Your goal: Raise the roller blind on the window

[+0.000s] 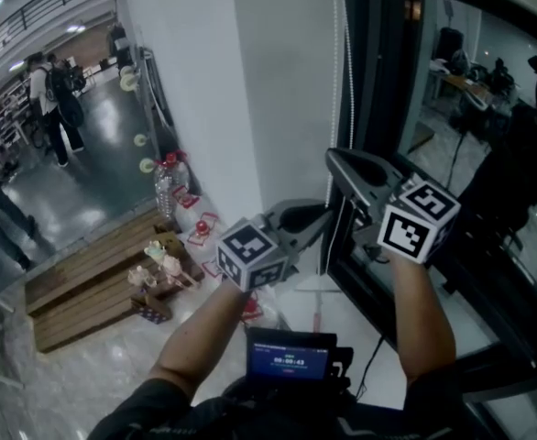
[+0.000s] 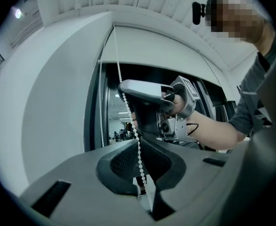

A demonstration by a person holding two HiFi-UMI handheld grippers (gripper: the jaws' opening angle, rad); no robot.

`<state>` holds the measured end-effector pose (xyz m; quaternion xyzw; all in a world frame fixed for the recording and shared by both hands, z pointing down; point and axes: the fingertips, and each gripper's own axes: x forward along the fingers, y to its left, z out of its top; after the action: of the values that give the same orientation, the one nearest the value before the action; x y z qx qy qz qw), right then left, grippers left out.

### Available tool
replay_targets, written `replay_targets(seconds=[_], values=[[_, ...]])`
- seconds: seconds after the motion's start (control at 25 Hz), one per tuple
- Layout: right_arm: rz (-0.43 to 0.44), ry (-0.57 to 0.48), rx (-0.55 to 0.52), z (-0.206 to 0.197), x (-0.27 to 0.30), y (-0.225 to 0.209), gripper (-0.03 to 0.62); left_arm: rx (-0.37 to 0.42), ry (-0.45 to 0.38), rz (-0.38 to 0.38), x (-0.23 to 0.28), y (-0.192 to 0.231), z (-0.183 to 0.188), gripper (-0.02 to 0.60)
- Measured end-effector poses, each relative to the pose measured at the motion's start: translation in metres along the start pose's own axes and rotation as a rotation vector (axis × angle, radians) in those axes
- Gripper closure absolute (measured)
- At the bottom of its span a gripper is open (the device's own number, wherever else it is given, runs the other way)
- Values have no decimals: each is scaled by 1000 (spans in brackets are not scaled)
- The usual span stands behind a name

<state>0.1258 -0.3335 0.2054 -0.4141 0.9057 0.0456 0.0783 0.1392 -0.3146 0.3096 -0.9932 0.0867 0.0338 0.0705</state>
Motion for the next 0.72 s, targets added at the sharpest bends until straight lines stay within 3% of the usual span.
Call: replay_targets(seconds=[0.2,0.72], values=[[-23,26,-22,-29,-6,-2,582,-15,52,0,3,-3,-32,572],[-55,47,58,-82,-16,-15,583,-104,116,-18,16,-9,-83,574]])
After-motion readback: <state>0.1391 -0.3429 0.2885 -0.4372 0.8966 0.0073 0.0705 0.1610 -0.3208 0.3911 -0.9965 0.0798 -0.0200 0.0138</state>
